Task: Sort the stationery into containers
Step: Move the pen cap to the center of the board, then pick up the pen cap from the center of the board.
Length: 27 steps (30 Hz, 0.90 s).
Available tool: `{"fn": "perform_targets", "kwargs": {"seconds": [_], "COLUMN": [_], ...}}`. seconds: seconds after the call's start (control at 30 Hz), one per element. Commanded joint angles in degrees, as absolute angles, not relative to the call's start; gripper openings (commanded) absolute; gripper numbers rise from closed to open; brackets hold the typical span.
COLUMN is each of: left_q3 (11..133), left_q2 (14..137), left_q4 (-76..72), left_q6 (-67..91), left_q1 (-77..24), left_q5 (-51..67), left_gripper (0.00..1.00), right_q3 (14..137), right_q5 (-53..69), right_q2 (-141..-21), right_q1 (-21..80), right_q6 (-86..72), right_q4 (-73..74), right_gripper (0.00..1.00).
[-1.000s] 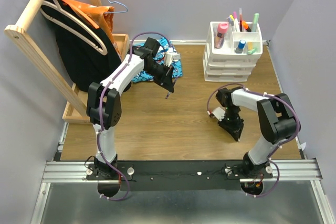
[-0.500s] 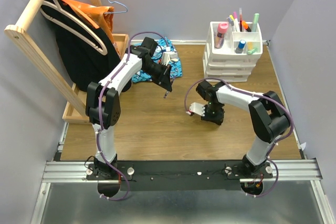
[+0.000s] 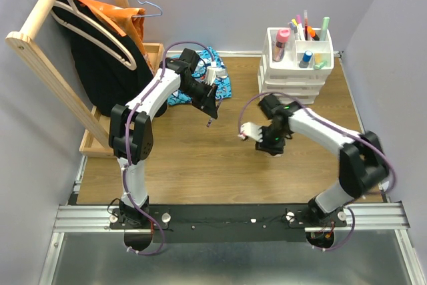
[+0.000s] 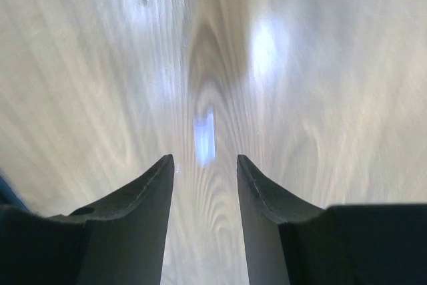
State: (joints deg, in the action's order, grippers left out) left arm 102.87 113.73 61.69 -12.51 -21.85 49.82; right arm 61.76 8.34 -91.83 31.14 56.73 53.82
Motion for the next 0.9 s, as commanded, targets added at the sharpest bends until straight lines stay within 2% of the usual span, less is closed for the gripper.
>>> {"fn": "perform_targets", "kwargs": {"seconds": [0.0,0.13,0.27,0.33,0.63,0.87], "left_q3": [105.20,107.57,109.77,110.74,109.07,108.72], "left_q2": [113.55,115.31,117.15,117.77,117.86,117.77], "left_q4": [63.54,65.12,66.71,67.41,67.59,66.97], "left_q6": [-14.42,-14.85,-15.64,-15.64,-15.29,-14.76], "left_q1": [-21.62,-21.62,-21.62,-21.62,-21.71,-22.15], "left_q5": [52.38,52.82,52.47,52.47,50.63,49.66], "left_gripper": [0.00,0.00,0.00,0.00,0.00,0.00], "right_q3": [56.71,52.31,51.24,50.89,46.50,45.70], "right_q5": [28.18,41.81,47.01,49.99,48.35,45.62], "right_q2": [-76.42,-70.49,-71.89,-72.77,-77.16,-80.94], "right_q1": [17.25,10.11,7.56,7.30,6.42,6.15], "right_q6": [62.47,64.69,65.82,71.70,90.42,91.76], "right_q4": [54.41,50.55,49.48,50.44,52.03,48.08], "right_gripper": [0.52,0.51,0.49,0.49,0.50,0.50]}}
